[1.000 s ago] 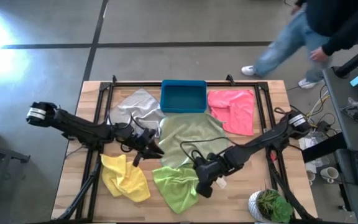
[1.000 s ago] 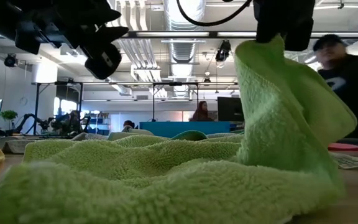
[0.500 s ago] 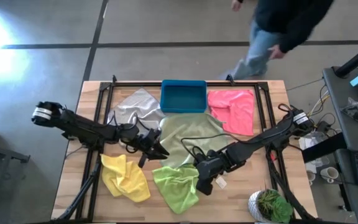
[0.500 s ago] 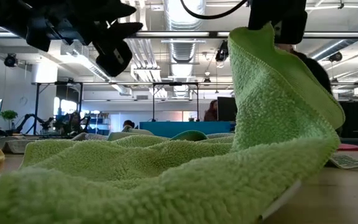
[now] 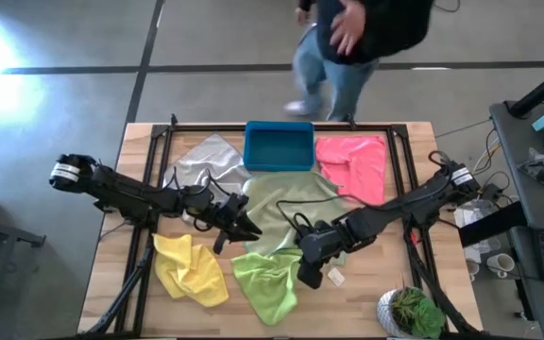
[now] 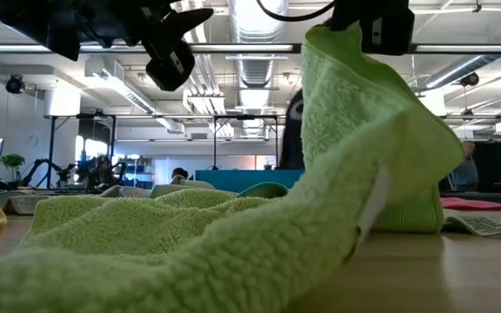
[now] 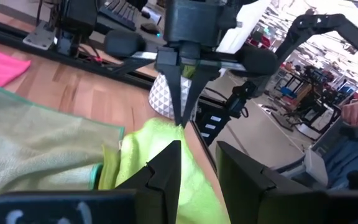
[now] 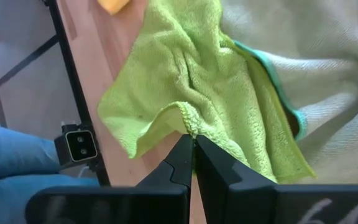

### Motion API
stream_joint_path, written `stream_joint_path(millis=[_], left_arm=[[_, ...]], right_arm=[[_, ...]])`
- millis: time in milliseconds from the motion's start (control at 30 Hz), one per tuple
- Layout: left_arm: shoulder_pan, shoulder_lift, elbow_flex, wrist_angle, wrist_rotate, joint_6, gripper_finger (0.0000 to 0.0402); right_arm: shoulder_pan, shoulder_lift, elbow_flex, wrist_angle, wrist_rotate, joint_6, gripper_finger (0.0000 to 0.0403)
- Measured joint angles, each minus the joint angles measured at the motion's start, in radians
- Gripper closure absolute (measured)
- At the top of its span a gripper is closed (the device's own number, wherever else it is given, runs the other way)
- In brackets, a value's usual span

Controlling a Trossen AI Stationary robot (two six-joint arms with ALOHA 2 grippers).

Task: Fold microfiber towels
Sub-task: Fold the light green microfiber cloth

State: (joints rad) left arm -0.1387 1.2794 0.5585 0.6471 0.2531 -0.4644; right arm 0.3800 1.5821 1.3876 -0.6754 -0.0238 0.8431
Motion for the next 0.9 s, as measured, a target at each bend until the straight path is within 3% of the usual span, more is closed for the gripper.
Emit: stream_joint_path(millis=[900], left_arm=[[0.001, -0.001, 0.032, 0.000, 0.000, 0.000, 0.0316]], right_arm=[[-0.067, -0.093, 0.000, -0.007, 0.003, -0.078, 0.0394]])
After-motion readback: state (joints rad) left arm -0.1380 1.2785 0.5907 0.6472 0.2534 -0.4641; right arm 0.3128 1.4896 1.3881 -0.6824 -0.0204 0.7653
